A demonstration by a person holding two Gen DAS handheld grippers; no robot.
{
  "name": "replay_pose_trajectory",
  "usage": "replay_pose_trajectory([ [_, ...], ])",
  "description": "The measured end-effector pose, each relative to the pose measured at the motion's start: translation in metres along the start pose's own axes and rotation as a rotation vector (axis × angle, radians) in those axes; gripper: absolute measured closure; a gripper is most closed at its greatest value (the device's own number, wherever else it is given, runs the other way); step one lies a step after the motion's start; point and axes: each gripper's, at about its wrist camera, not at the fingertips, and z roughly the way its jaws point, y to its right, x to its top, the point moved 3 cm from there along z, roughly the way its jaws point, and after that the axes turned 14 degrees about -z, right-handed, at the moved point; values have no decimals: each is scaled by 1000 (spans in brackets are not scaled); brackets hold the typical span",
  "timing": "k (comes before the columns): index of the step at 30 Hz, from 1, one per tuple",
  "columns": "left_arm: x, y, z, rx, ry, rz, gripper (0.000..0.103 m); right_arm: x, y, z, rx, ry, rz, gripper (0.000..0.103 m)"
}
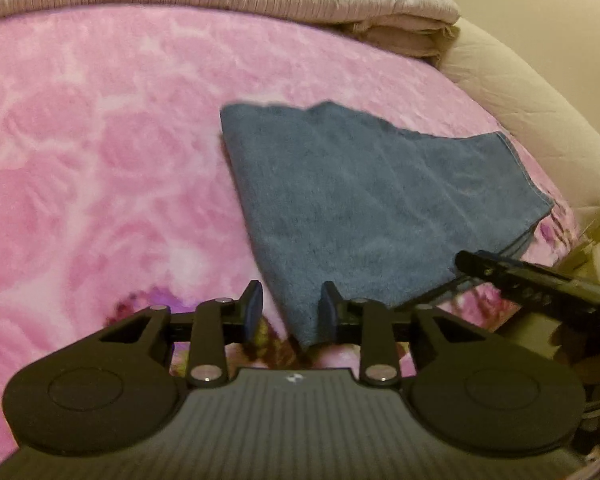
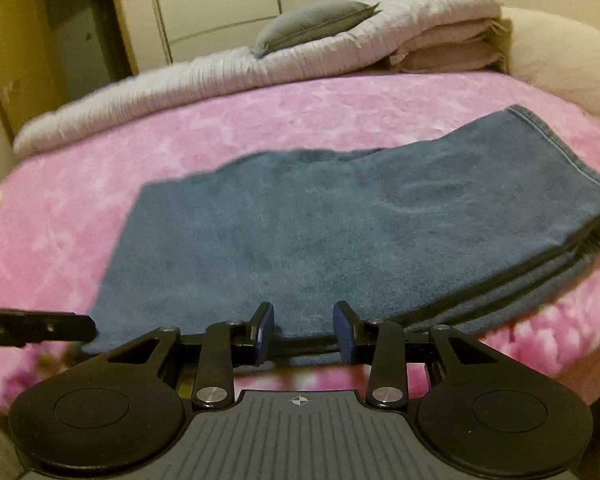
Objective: Fold clothes
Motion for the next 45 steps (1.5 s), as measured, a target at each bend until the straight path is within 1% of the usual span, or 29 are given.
replay_pose_trajectory([
  [2,-1,-1,-9,44,-8,3,77,-1,-1,-14,3,16,7,65],
  [4,-4,-3,-17,118,-14,4,77,0,-4,-22,-4,20,6,65],
  [6,-7,-3,-24,191,-13,16,77,0,-8,-29,-11,2,8,65],
  [8,-9,-1,-30,235,-9,31,75,-1,-13,-34,-25,-25,8,65],
  [10,-12,-1,-36,255,-2,37,74,-3,-18,-40,-30,-28,2,65],
  [13,-14,0,-45,265,8,40,73,-4,-24,-48,-35,-19,-11,65],
  [18,-17,0,-57,257,24,43,72,-4,-30,-57,-45,-1,-31,65],
  [21,-17,-2,-61,234,31,30,72,-3,-31,-59,-53,5,-43,65],
  [24,-16,-11,-64,143,20,-40,71,-2,-30,-59,-65,10,-52,65],
  [27,-17,-30,-64,-21,-7,-211,71,-4,-25,-57,-77,6,-49,65],
  [30,-19,-48,-56,-150,-35,-381,71,-8,-20,-55,-86,-5,-49,64],
  [31,-19,-53,-52,-171,-44,-422,72,-10,-18,-52,-88,-13,-53,64],
  [32,-18,-55,-48,-175,-51,-443,72,-12,-17,-50,-89,-22,-57,64],
  [36,-15,-58,-32,-154,-79,-473,72,-16,-20,-43,-62,-27,-94,64],
  [38,-13,-58,-27,-147,-88,-465,72,-16,-30,-40,-40,-5,-168,64],
  [40,-13,-61,-24,-146,-100,-463,72,-15,-45,-36,-29,21,-286,64],
  [41,-13,-63,-22,-146,-106,-466,72,-16,-54,-33,-29,29,-360,64],
  [43,-15,-68,-20,-147,-117,-474,72,-22,-76,-25,-41,38,-552,60],
  [45,-16,-72,-20,-151,-125,-478,72,-32,-95,-16,-61,39,-720,52],
])
